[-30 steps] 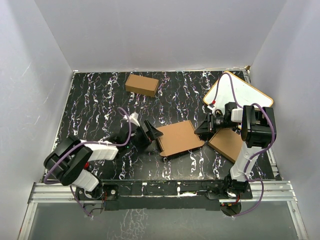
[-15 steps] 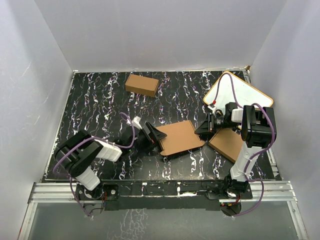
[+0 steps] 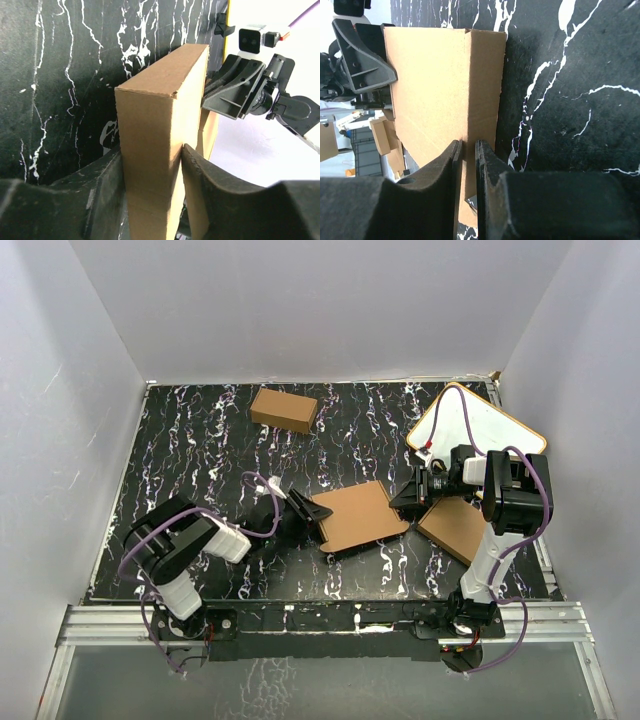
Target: Fold the paper box
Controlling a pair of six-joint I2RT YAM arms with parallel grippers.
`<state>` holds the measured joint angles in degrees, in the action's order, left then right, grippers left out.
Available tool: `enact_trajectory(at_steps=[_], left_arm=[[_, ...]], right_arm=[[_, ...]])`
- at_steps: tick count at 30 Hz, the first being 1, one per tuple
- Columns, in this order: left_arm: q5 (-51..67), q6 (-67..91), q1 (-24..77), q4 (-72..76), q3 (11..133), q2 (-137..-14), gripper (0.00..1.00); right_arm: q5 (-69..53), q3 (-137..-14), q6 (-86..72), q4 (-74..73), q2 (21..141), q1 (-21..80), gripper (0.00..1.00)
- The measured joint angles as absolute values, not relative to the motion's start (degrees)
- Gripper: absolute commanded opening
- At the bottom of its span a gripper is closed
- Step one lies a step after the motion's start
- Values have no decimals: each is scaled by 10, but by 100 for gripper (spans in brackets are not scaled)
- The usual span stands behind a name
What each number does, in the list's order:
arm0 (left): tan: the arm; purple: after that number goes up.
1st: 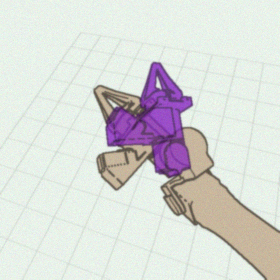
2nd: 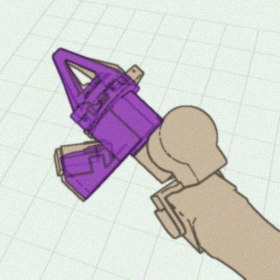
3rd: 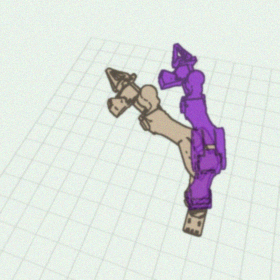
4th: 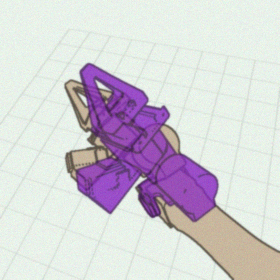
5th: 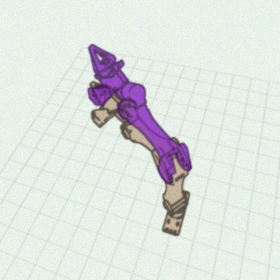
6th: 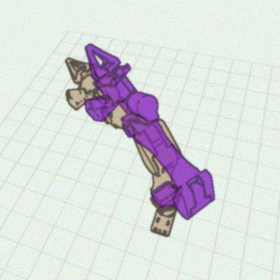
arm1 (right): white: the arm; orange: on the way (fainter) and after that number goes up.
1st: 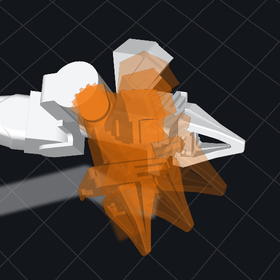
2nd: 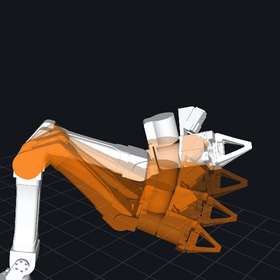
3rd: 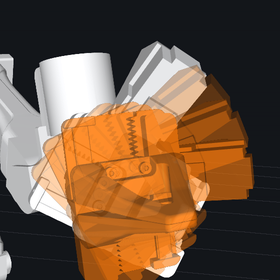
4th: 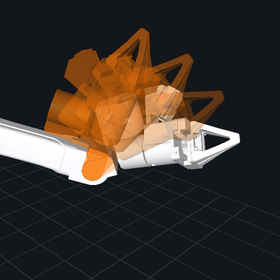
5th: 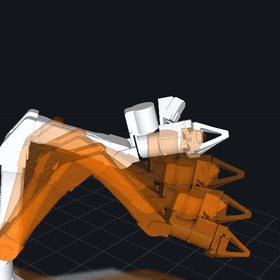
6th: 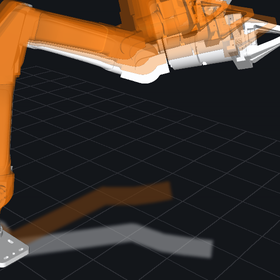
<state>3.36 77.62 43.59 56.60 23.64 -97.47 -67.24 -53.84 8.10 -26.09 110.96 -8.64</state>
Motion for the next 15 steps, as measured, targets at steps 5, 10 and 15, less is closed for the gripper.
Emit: enact_trajectory(at_steps=[5,10,15], left_arm=[[21,792,436,555,236,-953,29],[16,801,437,536,236,-935,26],[9,813,434,503,232,-899,22]], right_arm=[[-674,-540,97,-268,1107,-87,29],[-653,-545,136,-287,1089,-88,40],[-634,-555,182,-317,1032,-91,51]])
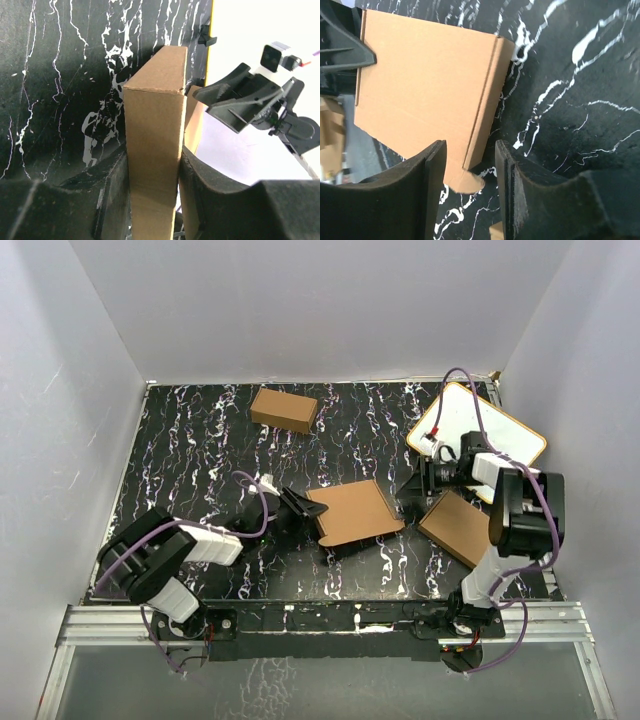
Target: Fold the paper box
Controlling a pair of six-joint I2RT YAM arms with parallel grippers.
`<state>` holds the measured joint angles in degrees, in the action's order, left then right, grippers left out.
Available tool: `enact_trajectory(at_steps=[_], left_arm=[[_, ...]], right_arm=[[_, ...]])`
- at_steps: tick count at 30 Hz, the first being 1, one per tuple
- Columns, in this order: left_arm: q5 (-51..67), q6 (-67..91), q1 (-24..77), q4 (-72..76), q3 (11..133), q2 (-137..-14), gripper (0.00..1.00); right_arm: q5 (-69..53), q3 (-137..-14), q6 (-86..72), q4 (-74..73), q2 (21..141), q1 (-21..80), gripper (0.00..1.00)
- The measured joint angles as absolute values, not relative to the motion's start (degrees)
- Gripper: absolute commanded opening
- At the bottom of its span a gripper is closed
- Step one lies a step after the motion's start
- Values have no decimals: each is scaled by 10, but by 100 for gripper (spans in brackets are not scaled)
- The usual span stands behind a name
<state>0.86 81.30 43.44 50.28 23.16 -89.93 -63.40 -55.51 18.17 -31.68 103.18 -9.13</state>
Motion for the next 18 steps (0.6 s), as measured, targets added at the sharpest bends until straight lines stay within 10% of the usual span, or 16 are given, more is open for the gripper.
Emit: enact_trajectory(at_steps=[4,7,18], left_arm=[[6,830,423,459,229,-852,20],[6,849,410,413,230,-816,20],[22,923,379,199,324,-764,20]], right_arm=[[-627,-556,224,-331,941,-92,64],[-638,-558,270,-343,880,-93,98],[-656,-526,571,-371,671,19,99]])
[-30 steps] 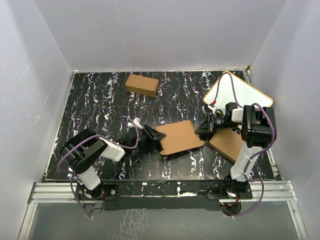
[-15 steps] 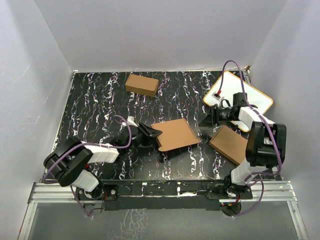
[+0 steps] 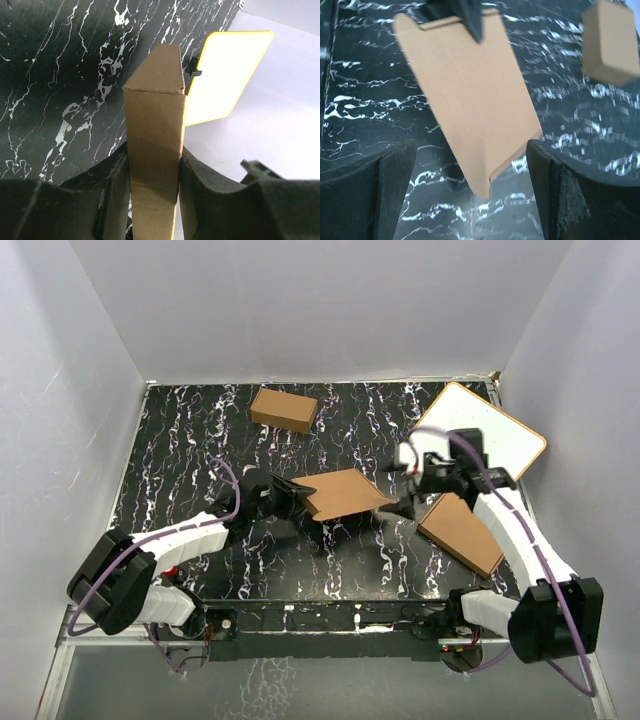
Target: Fold the paper box
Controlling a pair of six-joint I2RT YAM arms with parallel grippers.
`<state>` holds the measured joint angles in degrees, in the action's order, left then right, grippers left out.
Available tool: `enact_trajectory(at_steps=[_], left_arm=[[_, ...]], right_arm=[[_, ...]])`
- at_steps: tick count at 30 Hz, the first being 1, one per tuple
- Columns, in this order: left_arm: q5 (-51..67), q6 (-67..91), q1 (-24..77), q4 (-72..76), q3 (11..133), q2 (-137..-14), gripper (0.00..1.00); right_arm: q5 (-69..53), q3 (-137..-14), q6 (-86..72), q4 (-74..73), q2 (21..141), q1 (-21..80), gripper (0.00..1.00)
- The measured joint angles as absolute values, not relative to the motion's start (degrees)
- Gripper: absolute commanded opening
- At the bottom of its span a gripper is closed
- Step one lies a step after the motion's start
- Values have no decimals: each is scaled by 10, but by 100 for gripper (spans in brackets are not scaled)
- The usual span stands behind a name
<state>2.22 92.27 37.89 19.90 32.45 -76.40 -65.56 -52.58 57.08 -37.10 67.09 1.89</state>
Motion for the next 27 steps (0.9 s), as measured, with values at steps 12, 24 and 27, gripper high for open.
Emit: enact_trajectory(at_steps=[12,24,27], left_arm=[[68,971,349,99,386,-767,19],[86,999,346,94,387,-775,20],[87,1004,346,95,387,-775,20]], right_arm=[[-448,-459,604,-238,672,254,84],[-328,-403,586,-109,690,319,64],[-305,-394,584,-83,695,331,58]])
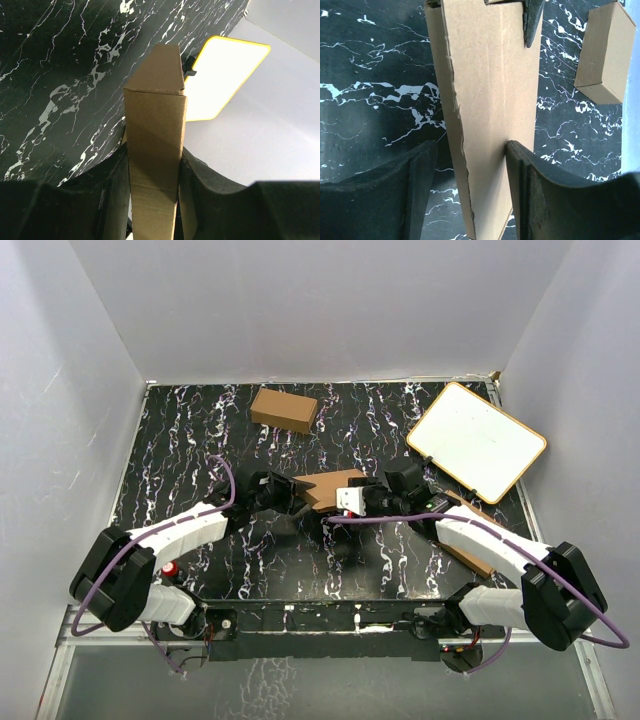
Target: Fold the paper box
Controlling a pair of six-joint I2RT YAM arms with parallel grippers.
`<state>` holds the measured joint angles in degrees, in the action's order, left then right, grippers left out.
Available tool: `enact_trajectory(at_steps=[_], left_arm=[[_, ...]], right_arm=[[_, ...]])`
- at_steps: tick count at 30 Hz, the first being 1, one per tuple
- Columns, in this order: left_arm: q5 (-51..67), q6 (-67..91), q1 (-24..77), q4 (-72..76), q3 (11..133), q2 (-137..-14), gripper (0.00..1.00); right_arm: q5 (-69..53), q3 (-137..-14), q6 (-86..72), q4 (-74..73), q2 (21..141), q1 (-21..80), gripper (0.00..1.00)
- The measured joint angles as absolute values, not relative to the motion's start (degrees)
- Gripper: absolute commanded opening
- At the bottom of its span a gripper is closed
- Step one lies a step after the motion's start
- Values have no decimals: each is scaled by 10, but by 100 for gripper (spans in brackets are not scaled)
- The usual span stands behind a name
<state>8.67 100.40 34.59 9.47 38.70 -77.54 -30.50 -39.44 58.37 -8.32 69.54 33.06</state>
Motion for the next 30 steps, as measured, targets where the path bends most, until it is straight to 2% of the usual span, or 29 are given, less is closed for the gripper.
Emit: enact_trajectory(at_steps=[9,13,16,23,30], left_arm=[[87,1013,346,103,387,-775,25],[87,1017,345,113,383,-775,31],[88,1021,343,125,378,-775,41],[90,1035,342,174,350,-762,74],[76,1028,342,190,330,-714,94]], right_arm=[[-265,-380,582,-36,697,342,44],[-257,-377,573,-27,697,344,41],[-255,-377,559,-23,697,344,40],[-274,-377,502,-13,697,325,38],[-317,-380,442,3,696,282,38]])
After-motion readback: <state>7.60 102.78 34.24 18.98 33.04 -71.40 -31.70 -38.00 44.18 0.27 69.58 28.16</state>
